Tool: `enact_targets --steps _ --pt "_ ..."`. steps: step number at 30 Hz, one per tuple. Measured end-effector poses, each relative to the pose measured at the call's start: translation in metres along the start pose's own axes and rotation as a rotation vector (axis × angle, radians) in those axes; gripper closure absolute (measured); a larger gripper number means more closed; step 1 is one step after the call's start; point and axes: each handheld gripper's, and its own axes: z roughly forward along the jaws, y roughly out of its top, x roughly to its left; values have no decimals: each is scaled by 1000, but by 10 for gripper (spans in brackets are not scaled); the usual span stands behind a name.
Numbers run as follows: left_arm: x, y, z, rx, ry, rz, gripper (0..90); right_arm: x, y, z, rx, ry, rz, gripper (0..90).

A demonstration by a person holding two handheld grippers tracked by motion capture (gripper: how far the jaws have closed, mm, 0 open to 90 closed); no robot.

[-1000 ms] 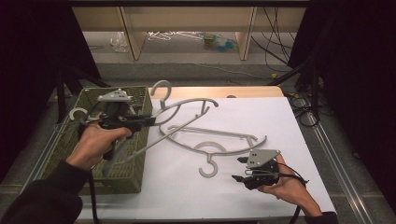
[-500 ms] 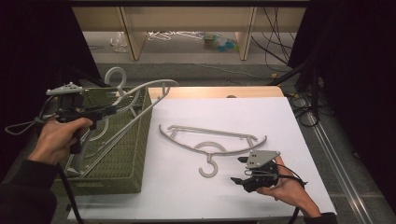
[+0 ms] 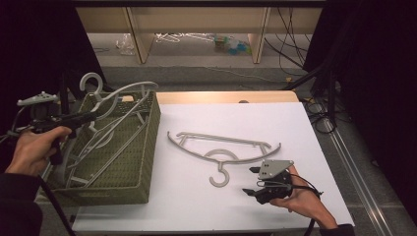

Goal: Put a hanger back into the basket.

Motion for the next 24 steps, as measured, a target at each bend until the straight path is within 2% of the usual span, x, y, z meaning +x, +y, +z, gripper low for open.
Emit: enact_targets --steps 4,11,17,24 --pt "11 -6 -5 10 19 6 788 0 -1 1 5 0 -7 310" --pt "20 -17 -6 35 0 11 788 -1 -2 0 11 -3 -1 312" --pt "22 -23 3 82 -10 34 788 -1 -3 1 14 -3 -4 315" --pt "21 -19 18 120 -13 64 788 0 -3 1 23 9 -4 316"
